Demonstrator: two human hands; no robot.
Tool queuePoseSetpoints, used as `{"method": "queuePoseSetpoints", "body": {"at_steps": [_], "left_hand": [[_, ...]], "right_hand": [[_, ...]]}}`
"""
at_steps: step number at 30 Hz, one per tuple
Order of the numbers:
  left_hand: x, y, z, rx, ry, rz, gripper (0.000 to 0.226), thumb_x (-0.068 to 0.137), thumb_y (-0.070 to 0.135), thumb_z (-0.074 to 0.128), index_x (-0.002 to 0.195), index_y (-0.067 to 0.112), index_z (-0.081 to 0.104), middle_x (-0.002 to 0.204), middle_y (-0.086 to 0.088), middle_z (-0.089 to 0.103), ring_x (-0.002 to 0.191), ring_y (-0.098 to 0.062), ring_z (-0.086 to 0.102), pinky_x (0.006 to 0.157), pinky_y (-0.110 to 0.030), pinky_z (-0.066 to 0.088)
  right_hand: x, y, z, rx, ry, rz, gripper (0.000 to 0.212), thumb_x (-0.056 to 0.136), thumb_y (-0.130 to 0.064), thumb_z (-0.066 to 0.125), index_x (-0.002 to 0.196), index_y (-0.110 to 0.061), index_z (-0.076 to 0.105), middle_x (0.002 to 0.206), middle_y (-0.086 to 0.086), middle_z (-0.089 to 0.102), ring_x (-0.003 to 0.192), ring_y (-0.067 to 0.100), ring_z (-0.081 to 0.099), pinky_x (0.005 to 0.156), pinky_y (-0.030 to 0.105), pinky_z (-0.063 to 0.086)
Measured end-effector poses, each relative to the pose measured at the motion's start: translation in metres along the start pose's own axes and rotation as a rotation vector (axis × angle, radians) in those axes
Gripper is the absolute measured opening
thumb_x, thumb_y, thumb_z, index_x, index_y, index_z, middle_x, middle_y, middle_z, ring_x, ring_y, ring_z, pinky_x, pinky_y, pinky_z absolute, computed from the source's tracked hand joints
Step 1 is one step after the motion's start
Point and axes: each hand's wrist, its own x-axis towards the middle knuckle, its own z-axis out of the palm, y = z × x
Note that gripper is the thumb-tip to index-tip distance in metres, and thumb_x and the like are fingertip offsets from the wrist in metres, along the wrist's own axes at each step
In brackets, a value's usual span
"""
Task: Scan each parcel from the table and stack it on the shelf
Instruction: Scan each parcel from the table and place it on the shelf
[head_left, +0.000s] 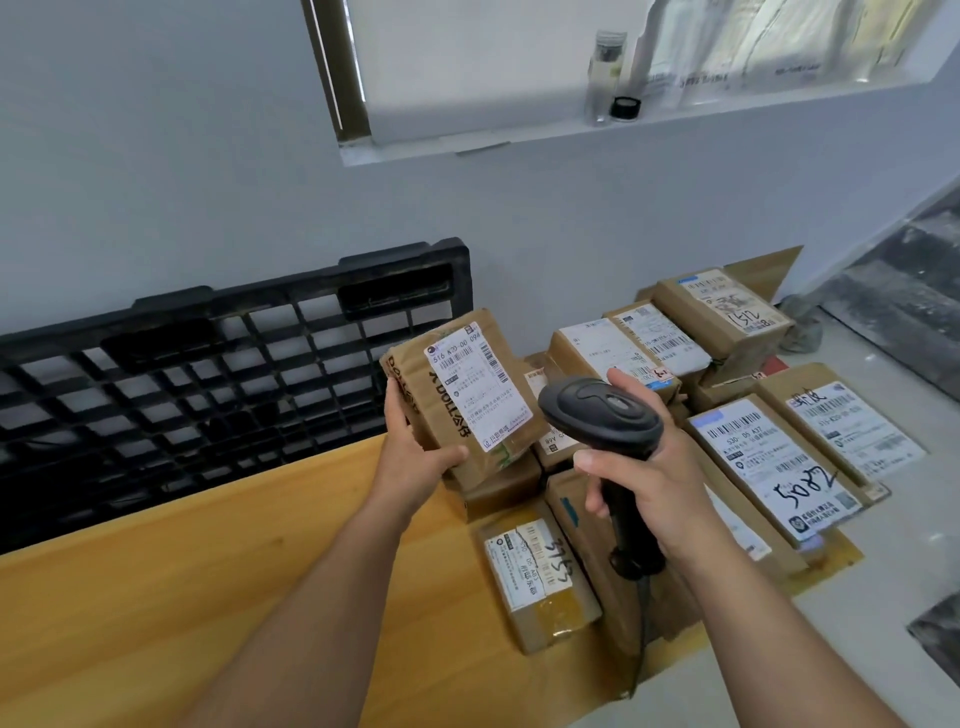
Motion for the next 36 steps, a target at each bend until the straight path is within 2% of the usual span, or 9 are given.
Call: {"method": "queuePoseSetpoints", "body": {"at_steps": [4,7,12,20,22,25,30,33,36], "left_hand": [[-0.018,-0.002,-0.009,0.055,0.008,0.084,0.117,0.076,-0.004,0.075,0.149,0.043,-0.004,0.141,-0.008,0.046,0.127,-0.025,0.049,0.088,-0.040,0.052],[-0.037,-0.004,-0.014,0.088,0.034,0.118,0.117,0.076,-0.005,0.074,0.149,0.044,-0.004,0.134,-0.008,0.050,0.124,-0.025,0.051,0.077,-0.030,0.052],[-0.082,-0.004,-0.019,0.097,0.110,0.141,0.119,0.072,-0.002,0.078,0.144,0.054,0.000,0.130,-0.006,0.052,0.122,-0.025,0.054,0.095,-0.051,0.051],[-0.174,-0.016,-0.020,0.118,0.272,0.186,0.121,0.069,-0.002,0.080,0.144,0.053,0.002,0.131,-0.009,0.050,0.123,-0.027,0.053,0.098,-0.055,0.048],[-0.199,-0.023,-0.019,0.123,0.304,0.191,0.120,0.069,-0.002,0.079,0.145,0.051,0.002,0.132,-0.011,0.048,0.123,-0.028,0.051,0.098,-0.054,0.048],[-0.237,-0.034,-0.016,0.152,0.371,0.191,0.119,0.071,0.000,0.079,0.145,0.050,0.002,0.132,-0.010,0.047,0.122,-0.025,0.051,0.097,-0.051,0.049],[-0.297,-0.051,-0.011,0.146,0.426,0.201,0.115,0.074,-0.004,0.076,0.148,0.042,0.002,0.110,0.007,0.051,0.118,-0.022,0.054,0.097,-0.042,0.049],[-0.327,-0.058,-0.014,0.146,0.477,0.210,0.115,0.073,-0.003,0.076,0.147,0.044,0.002,0.117,-0.001,0.051,0.117,-0.022,0.054,0.096,-0.045,0.050],[-0.352,-0.064,-0.022,0.103,0.509,0.213,0.115,0.074,-0.004,0.075,0.147,0.046,0.002,0.118,0.000,0.051,0.115,-0.021,0.055,0.086,-0.034,0.054]], "right_hand": [[-0.012,-0.006,0.006,-0.031,-0.056,-0.007,0.086,0.065,-0.007,0.076,0.136,-0.043,0.044,0.096,0.012,0.070,0.050,0.030,0.056,0.047,0.034,0.049],[-0.028,-0.015,0.011,-0.051,-0.100,-0.048,0.084,0.065,-0.008,0.077,0.134,-0.045,0.046,0.097,0.016,0.065,0.049,0.030,0.058,0.046,0.033,0.048],[-0.060,-0.036,0.016,-0.027,-0.208,-0.123,0.084,0.064,-0.006,0.077,0.133,-0.044,0.046,0.077,0.005,0.069,0.047,0.031,0.057,0.045,0.034,0.049],[-0.120,-0.054,0.011,-0.022,-0.392,-0.204,0.089,0.068,-0.004,0.079,0.140,-0.037,0.041,0.073,0.015,0.068,0.050,0.037,0.058,0.046,0.040,0.051],[-0.139,-0.054,0.009,-0.038,-0.428,-0.187,0.092,0.068,-0.007,0.083,0.143,-0.035,0.038,0.077,0.018,0.068,0.051,0.036,0.059,0.047,0.039,0.052],[-0.166,-0.049,0.003,-0.063,-0.471,-0.192,0.091,0.066,-0.010,0.082,0.142,-0.035,0.039,0.084,0.010,0.069,0.050,0.037,0.060,0.047,0.041,0.052],[-0.206,-0.040,-0.007,-0.084,-0.542,-0.193,0.087,0.073,0.004,0.078,0.141,-0.034,0.040,0.069,0.004,0.069,0.046,0.031,0.058,0.045,0.037,0.050],[-0.225,-0.037,-0.006,-0.074,-0.577,-0.183,0.089,0.068,-0.003,0.083,0.140,-0.036,0.042,0.083,0.007,0.070,0.048,0.035,0.060,0.046,0.037,0.051],[-0.240,-0.037,0.002,-0.055,-0.614,-0.173,0.092,0.066,-0.004,0.085,0.141,-0.036,0.042,0.099,0.012,0.070,0.048,0.038,0.059,0.047,0.037,0.052]]}}
